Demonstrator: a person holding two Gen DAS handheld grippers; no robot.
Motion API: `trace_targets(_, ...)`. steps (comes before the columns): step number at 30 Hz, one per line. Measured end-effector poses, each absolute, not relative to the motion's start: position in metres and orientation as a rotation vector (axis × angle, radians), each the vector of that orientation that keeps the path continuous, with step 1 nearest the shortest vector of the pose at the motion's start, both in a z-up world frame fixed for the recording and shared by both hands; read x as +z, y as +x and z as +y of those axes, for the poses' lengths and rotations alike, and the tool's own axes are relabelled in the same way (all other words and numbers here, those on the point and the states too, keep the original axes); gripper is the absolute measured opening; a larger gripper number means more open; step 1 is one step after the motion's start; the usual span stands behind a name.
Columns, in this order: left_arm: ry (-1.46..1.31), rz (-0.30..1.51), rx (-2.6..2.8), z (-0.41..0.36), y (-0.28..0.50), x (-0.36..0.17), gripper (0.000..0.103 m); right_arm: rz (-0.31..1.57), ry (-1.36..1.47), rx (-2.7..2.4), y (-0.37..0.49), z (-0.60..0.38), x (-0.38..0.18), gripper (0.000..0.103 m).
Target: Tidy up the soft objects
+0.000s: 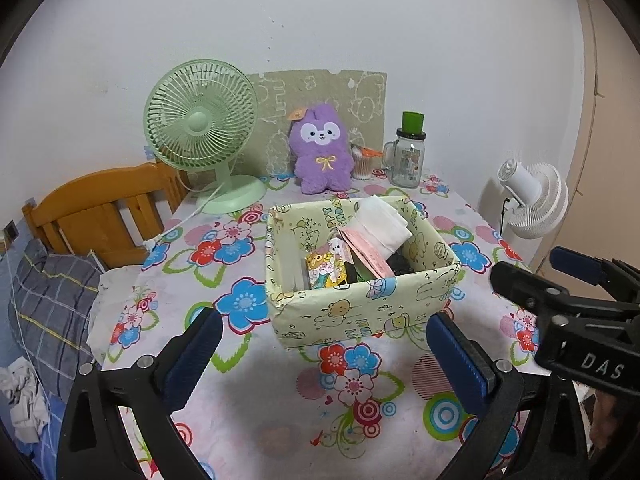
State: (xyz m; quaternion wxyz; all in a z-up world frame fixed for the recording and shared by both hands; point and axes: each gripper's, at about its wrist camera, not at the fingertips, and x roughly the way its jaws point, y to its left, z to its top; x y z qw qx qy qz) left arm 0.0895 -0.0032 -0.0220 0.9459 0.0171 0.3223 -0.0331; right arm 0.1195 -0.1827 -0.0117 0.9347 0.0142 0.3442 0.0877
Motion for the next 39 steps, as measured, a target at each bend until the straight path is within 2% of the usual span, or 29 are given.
trace_targets(8,0.006,0.624,-0.069,0.003,0.073,-0.008,0.103,0.671,0.052,0.146,0.099,-0.195,0.001,0.088)
trace_targets(12,-0.012,0.598,-0.061,0.007,0.065,0.000,0.103,0.647,0.058,0.134,0.085,-0.198,0.009,0.097)
trace_targets(39,-0.032,0.572,-0.018,0.015,0.037,0.015,0.103,0.528,0.044,0.117,0.050,-0.194,0.030,0.102)
